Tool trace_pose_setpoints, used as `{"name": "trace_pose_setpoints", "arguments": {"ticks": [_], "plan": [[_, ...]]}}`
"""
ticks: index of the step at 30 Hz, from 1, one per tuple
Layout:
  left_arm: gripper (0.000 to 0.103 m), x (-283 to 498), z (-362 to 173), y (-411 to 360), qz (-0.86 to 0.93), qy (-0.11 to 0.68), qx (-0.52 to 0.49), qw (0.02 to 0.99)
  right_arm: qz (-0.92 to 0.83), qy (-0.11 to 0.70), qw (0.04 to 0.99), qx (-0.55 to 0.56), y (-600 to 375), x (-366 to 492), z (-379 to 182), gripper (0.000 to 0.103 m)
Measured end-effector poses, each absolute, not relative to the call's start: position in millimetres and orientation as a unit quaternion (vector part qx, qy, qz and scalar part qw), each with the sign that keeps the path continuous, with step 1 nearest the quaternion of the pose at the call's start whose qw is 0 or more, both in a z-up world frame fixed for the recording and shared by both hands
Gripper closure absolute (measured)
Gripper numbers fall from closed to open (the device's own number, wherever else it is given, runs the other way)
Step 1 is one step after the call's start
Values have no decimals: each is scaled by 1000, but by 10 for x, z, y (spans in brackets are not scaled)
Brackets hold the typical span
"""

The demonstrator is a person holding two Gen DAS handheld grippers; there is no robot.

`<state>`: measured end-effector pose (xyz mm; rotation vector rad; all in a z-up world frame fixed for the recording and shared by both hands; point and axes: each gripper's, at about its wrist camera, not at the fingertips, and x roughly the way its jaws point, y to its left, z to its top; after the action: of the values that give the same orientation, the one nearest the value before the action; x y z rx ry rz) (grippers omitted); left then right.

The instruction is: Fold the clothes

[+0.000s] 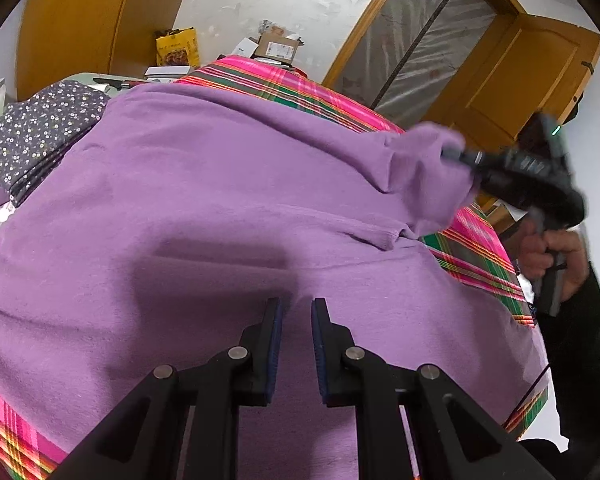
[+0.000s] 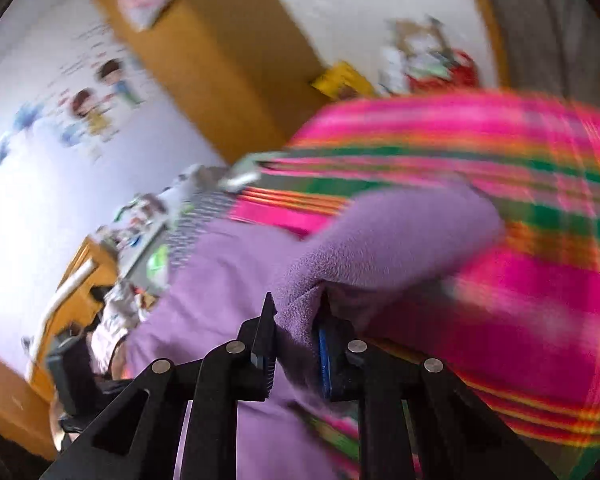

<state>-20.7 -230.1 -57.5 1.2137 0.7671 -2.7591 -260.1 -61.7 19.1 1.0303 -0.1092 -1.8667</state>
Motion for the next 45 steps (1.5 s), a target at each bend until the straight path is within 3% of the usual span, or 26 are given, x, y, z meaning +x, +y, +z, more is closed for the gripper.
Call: {"name": "trace_pose_setpoints", "arguments": {"ticks": [2,5,9,13,15,18,21,31,34,35,36,39,45], "plan": [[88,-210,-582,-2327,-886,252,389,16,-751,-29,518,408,-976,-2393,327,82],[88,-189,-576,-2363,-885,257,387,21,-718,5,564,408,-1359,-2141,334,68],[88,-63,-584,-2431,-886,261,382,33,-675,56,612,409,-1701,-1851,272,68],[88,-9,-619,-2504,-884,271,378,29,-744,-19,540,393,-1039,-2196,269,62],[88,-13,-619,-2509,-886,268,378,26,-774,-33,491,398,-718,-2377,212,54],[88,-38,-610,-2509,-886,266,379,23,-784,-29,455,420,-422,-2514,77,54],[88,-33,-615,-2535,-886,268,377,20,-775,29,460,432,-319,-2417,-77,48],[88,-60,-584,-2499,-886,262,382,26,-737,208,549,334,-563,-1419,-177,48],[88,-65,-566,-2483,-885,261,384,29,-737,250,533,331,-745,-1387,-296,48],[88,-56,-562,-2480,-885,261,384,29,-738,263,518,343,-808,-1430,-353,62],[88,-47,-559,-2477,-885,262,384,30,-740,266,509,350,-833,-1469,-377,96],[88,-25,-551,-2477,-885,261,383,32,-753,230,510,346,-803,-1623,-233,101],[88,-47,-567,-2493,-886,263,381,32,-787,141,543,256,-733,-1847,721,101]]}}
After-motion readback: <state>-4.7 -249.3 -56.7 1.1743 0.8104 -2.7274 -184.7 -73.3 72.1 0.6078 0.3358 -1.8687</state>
